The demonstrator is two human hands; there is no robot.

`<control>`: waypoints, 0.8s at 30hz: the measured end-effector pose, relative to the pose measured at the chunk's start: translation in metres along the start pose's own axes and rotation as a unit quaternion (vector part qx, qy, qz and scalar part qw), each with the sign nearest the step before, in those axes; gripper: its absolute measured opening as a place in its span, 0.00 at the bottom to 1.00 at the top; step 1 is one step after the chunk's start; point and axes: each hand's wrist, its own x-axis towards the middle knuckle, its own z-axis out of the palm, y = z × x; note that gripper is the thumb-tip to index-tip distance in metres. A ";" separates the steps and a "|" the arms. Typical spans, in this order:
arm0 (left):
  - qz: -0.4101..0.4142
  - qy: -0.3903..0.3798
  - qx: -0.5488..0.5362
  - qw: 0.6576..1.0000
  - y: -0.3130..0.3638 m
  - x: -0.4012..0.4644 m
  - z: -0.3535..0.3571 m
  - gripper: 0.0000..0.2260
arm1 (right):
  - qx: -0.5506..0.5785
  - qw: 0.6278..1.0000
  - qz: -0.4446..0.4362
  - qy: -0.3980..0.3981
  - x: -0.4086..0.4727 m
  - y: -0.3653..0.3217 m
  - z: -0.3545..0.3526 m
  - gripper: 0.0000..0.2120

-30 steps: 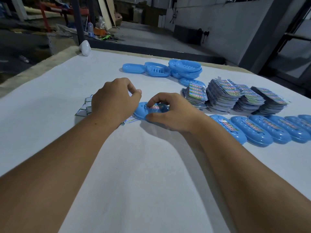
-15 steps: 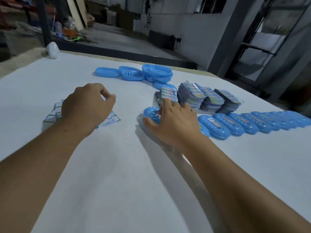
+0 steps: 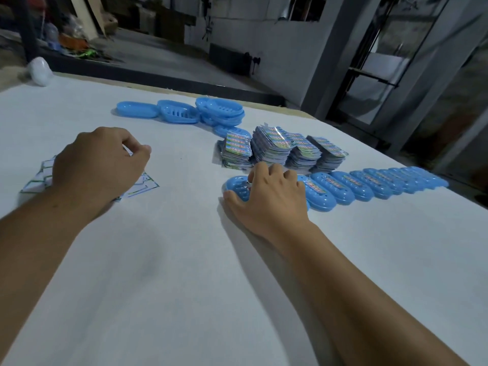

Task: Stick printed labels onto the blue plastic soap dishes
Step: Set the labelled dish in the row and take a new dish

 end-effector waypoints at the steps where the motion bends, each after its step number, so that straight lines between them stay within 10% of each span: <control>1: -0.001 -0.002 -0.001 1.000 0.000 0.000 0.000 0.12 | 0.002 1.000 0.002 0.002 0.001 0.003 0.000 0.27; 24: -0.026 -0.014 0.014 0.999 -0.009 0.007 0.004 0.11 | 0.125 0.987 -0.101 -0.031 0.048 -0.038 0.004 0.13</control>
